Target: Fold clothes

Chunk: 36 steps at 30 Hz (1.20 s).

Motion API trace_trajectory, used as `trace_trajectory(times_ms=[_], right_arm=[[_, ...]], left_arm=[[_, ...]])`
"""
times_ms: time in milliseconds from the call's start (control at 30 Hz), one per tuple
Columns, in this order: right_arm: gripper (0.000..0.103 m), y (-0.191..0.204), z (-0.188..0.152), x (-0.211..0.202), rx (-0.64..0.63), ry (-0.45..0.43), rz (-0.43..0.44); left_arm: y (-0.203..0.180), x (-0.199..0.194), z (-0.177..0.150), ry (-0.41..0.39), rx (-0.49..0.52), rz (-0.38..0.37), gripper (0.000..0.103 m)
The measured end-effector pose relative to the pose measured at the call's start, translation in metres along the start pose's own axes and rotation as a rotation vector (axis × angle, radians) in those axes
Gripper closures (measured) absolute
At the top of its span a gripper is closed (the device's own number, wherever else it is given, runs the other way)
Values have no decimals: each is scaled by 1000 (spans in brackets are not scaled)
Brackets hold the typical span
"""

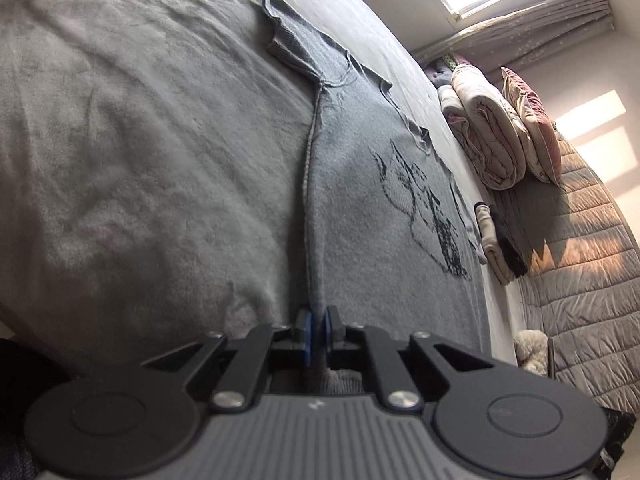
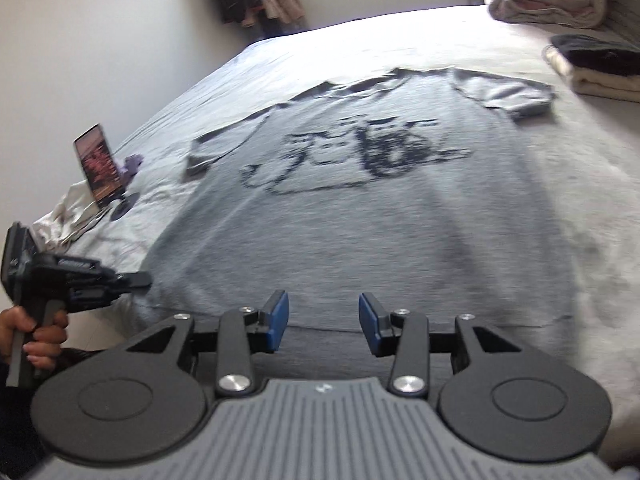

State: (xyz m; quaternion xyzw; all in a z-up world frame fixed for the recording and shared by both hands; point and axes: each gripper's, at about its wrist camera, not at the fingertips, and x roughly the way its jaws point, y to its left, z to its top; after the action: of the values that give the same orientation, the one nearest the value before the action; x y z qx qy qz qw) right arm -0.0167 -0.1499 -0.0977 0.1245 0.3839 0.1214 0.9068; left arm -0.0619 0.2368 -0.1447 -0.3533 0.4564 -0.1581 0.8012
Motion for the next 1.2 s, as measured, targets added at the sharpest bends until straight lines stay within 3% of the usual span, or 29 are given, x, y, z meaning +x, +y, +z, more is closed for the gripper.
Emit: trace_trajectory(times_ms=[133, 300, 400, 433, 500, 600, 667, 800, 900, 1100, 1200], right_arm=[[59, -52, -14, -22, 129, 2, -102], [59, -92, -36, -35, 257, 30, -147], [60, -101, -46, -31, 300, 56, -126], [63, -101, -48, -29, 305, 59, -112], [92, -99, -49, -27, 293, 66, -100], [97, -94, -46, -35, 261, 49, -105], [99, -90, -42, -49, 236, 12, -116], [99, -82, -32, -85, 194, -61, -109], [103, -81, -26, -99, 157, -81, -137], [102, -104, -35, -77, 205, 11, -154], [89, -115, -38, -69, 275, 26, -125]], left_arm=[[2, -2, -10, 63, 10, -19, 97], [0, -1, -25, 101, 23, -17, 97], [-1, 0, -32, 113, 25, -12, 97], [-2, 1, -34, 116, 28, -6, 97], [-5, 0, -37, 117, 35, 6, 98], [-14, -15, -41, 70, 64, 39, 99], [-19, -33, -42, 30, 65, 11, 100], [-28, -66, -43, -32, 74, -43, 100], [-34, -72, -43, -39, 99, -30, 101], [-24, -35, -46, 70, 116, 94, 100], [-13, -23, -48, 119, 107, 133, 100]])
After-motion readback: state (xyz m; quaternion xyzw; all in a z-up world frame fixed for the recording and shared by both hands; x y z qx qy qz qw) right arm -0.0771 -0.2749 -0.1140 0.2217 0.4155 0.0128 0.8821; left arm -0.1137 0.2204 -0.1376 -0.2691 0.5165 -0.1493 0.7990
